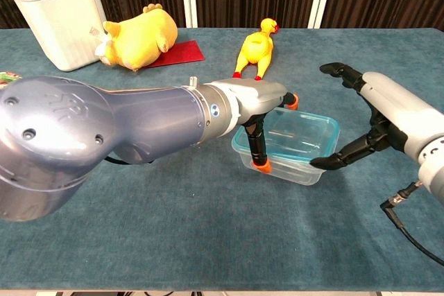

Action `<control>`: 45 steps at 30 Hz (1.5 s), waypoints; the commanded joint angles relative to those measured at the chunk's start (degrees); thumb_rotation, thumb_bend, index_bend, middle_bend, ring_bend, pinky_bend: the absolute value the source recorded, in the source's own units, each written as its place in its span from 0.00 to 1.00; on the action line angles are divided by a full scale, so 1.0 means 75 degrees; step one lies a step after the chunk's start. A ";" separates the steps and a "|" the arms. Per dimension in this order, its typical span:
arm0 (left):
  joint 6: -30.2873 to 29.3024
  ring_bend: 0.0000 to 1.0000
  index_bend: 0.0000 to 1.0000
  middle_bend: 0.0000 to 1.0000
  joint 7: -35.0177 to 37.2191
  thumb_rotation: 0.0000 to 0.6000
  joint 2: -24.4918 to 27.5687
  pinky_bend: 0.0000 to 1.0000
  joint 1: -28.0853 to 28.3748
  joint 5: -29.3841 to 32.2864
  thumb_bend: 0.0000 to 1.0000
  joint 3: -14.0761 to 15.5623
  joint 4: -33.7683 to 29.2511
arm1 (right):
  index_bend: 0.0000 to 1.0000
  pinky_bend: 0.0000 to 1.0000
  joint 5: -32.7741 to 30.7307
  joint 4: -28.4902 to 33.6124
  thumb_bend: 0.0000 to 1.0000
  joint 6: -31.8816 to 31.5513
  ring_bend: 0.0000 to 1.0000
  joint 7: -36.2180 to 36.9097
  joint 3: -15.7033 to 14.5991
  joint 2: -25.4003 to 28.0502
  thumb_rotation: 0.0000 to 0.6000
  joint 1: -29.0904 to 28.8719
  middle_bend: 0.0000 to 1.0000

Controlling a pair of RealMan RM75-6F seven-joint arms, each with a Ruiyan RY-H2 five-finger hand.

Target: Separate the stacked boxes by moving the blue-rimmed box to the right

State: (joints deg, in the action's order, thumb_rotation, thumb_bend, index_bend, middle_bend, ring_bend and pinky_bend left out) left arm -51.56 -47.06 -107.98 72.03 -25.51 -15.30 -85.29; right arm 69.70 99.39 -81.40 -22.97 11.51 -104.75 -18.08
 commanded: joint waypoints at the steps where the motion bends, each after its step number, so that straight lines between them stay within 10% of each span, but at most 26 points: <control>1: 0.0037 0.14 0.15 0.18 -0.0062 1.00 0.0057 0.32 0.0075 0.0073 0.15 0.0058 -0.0030 | 0.00 0.00 0.0005 0.0029 0.15 -0.0013 0.00 -0.0006 0.0033 -0.0015 1.00 -0.0015 0.00; 19: -0.0116 0.10 0.07 0.13 0.0270 1.00 0.0165 0.27 0.0166 0.0035 0.15 0.0085 -0.0104 | 0.01 0.00 -0.0059 0.0050 0.15 0.0003 0.00 -0.0009 0.0002 0.0046 1.00 0.0010 0.01; 26: -0.0274 0.07 0.05 0.10 0.0414 1.00 0.0182 0.24 0.0119 -0.0118 0.15 0.0085 -0.0088 | 0.25 0.00 0.0015 -0.0014 0.18 -0.0011 0.00 0.0047 0.0011 0.0094 1.00 0.0010 0.20; 45: -0.0228 0.00 0.00 0.02 0.0431 1.00 0.0377 0.18 0.0129 0.0097 0.12 0.0225 -0.0203 | 0.39 0.00 0.0268 -0.0031 0.39 -0.0005 0.01 0.0376 -0.0026 0.0138 1.00 0.0013 0.24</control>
State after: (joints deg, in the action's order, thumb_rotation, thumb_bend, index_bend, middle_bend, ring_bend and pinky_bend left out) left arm -53.27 -43.83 -105.16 73.00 -24.78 -13.62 -86.80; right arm 71.71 99.16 -81.44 -20.15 11.32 -103.72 -17.98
